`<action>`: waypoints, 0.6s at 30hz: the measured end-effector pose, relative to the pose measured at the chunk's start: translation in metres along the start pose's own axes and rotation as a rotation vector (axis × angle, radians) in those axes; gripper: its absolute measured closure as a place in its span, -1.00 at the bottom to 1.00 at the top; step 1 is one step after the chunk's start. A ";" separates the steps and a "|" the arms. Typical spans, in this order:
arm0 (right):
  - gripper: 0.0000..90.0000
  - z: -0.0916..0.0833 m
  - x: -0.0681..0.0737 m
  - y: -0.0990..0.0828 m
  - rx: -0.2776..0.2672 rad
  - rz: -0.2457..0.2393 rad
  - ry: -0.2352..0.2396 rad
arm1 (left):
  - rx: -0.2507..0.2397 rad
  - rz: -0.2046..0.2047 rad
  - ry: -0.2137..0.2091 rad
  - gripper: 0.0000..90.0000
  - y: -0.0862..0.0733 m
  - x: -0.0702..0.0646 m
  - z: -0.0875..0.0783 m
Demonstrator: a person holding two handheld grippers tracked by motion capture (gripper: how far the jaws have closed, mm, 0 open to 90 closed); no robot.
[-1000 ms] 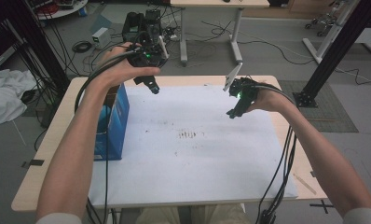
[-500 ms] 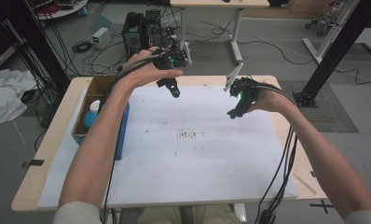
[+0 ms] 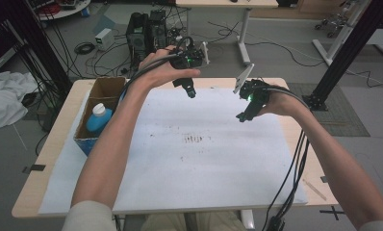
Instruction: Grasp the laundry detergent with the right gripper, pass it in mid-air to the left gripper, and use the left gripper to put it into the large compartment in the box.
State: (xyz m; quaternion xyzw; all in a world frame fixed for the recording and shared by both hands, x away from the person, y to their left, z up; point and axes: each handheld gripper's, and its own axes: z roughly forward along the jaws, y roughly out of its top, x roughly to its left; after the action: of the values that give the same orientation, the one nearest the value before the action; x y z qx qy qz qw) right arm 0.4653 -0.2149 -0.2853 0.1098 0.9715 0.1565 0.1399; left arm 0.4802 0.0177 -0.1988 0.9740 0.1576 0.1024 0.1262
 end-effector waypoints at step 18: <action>-0.71 0.002 0.002 0.002 0.009 -0.009 0.002 | 0.045 0.016 -0.002 -0.42 0.003 0.001 0.008</action>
State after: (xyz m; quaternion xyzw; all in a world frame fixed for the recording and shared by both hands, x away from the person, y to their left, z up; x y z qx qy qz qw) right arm 0.4643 -0.2119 -0.2866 0.1057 0.9729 0.1518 0.1391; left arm 0.4835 0.0138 -0.2055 0.9779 0.1522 0.0991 0.1037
